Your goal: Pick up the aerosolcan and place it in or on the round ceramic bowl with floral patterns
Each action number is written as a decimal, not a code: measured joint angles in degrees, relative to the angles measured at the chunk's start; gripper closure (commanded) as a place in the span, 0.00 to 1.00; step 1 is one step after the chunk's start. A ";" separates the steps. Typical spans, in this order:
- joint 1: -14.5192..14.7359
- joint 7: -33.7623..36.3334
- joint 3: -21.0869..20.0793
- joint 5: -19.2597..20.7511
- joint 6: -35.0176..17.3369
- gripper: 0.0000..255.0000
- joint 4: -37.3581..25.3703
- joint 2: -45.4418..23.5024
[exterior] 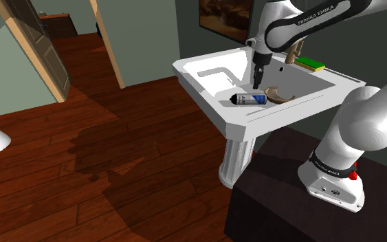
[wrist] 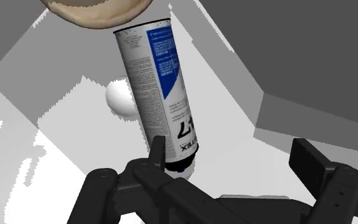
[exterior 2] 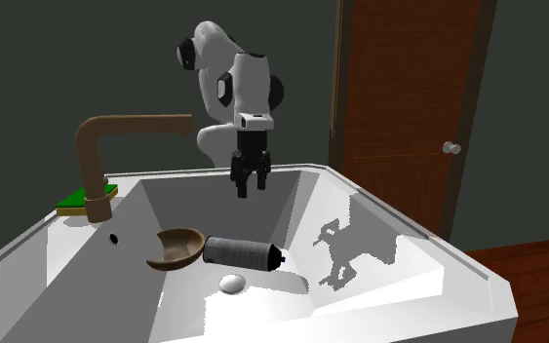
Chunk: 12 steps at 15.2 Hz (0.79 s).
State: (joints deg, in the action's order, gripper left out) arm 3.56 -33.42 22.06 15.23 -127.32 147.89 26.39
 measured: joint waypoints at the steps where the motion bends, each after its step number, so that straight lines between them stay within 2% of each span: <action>1: 0.33 -2.15 1.30 0.20 -2.31 0.00 -0.06 -2.47; 4: 1.56 -8.91 4.80 -0.25 -8.27 0.00 -1.24 -9.68; 8: 3.34 -18.02 7.95 -3.14 -14.51 0.00 -3.61 -18.72; 12: 3.78 -21.44 8.82 -5.69 -18.81 0.00 -3.76 -23.50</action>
State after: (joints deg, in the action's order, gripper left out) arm 7.34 -54.86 30.88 9.55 -146.12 144.13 2.90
